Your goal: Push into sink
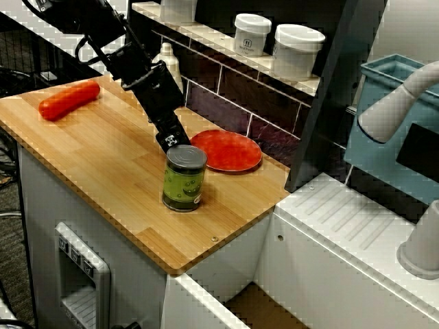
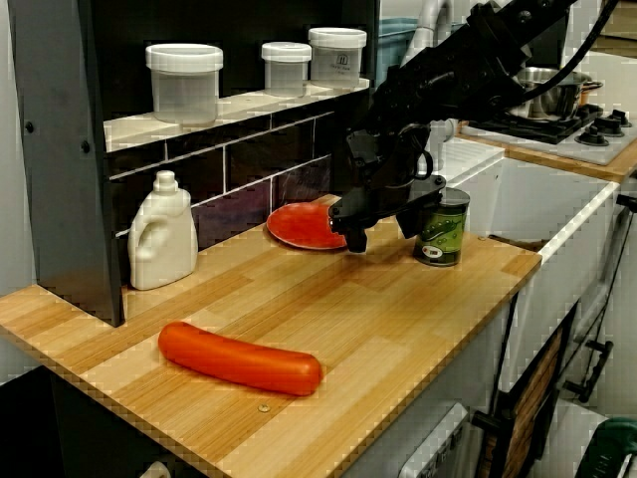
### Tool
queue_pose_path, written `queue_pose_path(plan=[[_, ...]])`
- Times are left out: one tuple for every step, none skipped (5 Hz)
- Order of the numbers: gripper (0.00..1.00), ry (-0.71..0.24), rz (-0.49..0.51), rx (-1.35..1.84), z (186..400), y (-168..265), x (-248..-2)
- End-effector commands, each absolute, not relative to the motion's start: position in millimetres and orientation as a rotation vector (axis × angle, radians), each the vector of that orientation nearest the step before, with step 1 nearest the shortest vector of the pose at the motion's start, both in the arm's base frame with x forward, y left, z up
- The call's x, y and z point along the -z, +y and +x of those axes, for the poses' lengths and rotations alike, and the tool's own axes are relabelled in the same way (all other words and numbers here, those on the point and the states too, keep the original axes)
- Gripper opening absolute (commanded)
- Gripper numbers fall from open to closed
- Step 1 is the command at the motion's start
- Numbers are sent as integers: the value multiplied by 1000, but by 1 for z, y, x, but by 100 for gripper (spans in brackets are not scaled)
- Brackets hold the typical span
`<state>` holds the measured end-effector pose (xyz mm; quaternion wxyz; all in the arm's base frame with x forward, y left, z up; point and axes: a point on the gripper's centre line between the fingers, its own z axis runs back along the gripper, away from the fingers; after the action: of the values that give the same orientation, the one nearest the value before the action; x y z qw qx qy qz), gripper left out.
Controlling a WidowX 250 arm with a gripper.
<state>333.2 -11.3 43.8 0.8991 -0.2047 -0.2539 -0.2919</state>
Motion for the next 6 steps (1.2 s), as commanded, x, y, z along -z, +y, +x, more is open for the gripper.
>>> queue_pose_path(plan=[[100,-526,-424,604,333,-11,-44],[100,-526,-423,596,333,-8,-44],[100,-528,-417,586,330,0,-47],[100,-533,-408,578,329,5,-51],[100,-533,-400,600,333,9,-60],[100,-520,-377,683,331,9,-77]])
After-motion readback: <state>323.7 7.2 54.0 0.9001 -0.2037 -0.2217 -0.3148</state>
